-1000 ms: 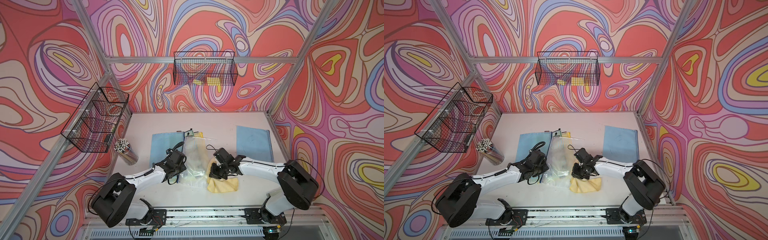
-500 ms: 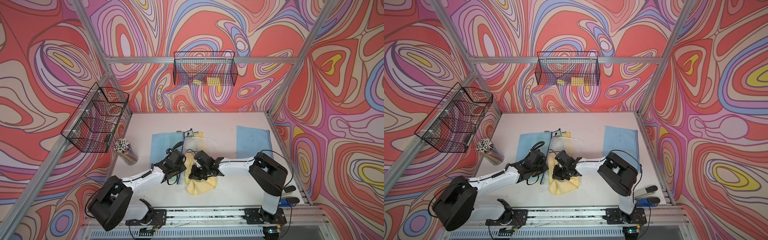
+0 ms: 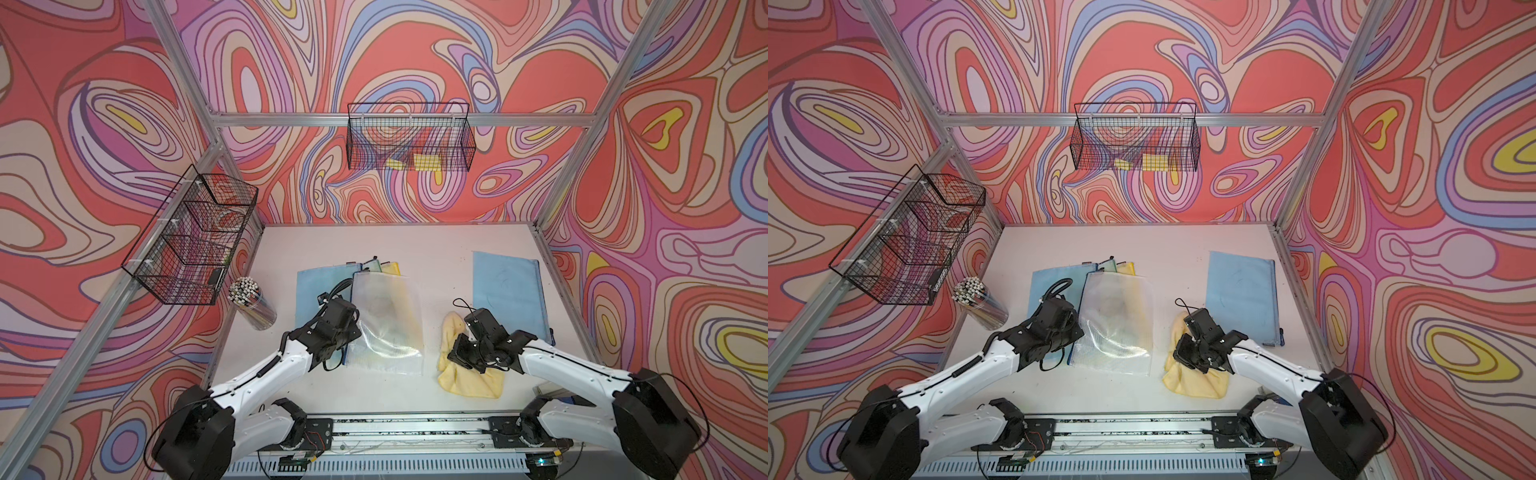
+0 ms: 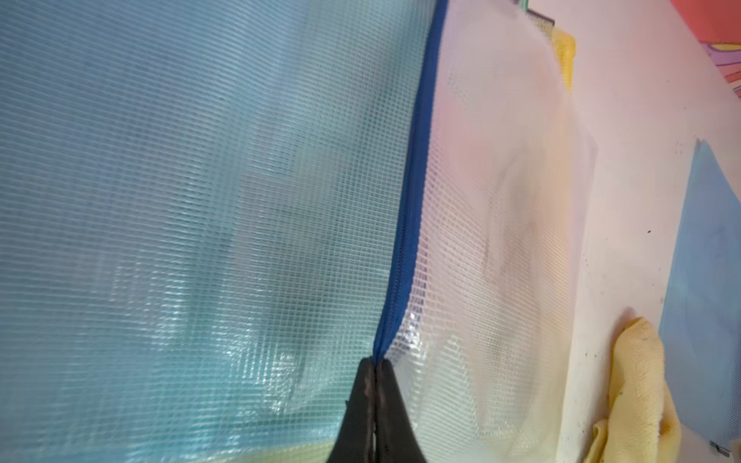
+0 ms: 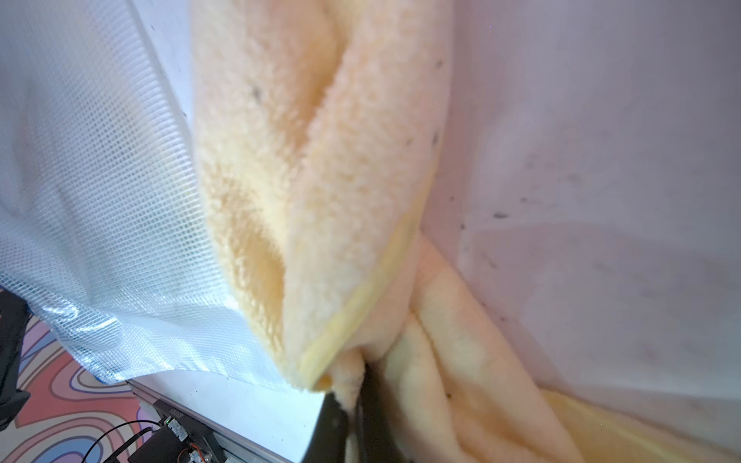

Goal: Wipe the document bag
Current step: Adjust the document bag at the center of the board.

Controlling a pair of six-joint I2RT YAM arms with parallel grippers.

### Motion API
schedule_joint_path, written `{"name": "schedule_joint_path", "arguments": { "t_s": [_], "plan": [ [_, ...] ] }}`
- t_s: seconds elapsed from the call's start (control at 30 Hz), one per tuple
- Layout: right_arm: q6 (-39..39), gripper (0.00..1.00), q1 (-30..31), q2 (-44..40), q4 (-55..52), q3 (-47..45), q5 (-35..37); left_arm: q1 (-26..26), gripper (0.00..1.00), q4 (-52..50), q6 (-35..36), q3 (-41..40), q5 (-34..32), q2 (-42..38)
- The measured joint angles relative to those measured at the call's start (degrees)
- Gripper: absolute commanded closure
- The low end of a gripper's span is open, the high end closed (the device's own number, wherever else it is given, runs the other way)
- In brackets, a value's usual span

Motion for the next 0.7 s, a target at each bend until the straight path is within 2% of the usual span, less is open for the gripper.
{"name": "schedule_joint_path", "arguments": {
  "t_s": [0.1,0.23,0.37,0.5,0.7],
  "plan": [
    [-1.5,1.0,-0.3,-0.4,-4.3,3.5,1.7,0.3,1.0,-7.8,1.9,4.5,-2.9,-7.1],
    [-3.3,1.0,-0.3,1.5,-5.4,6.3,2.2,0.7,1.0,-19.0,5.4,15.8,-8.8,-16.7],
    [-4.3,1.0,-0.3,3.8,-5.7,6.5,2.2,0.7,1.0,-28.6,9.6,29.2,-12.8,-18.5],
    [-5.0,1.0,-0.3,3.7,-6.4,7.0,2.3,0.7,1.0,-34.2,14.8,40.3,-9.7,-9.7],
    [-5.2,1.0,-0.3,-1.2,-9.3,7.9,3.8,-0.1,1.0,-36.6,22.8,48.9,2.3,14.9]
  ]
}}
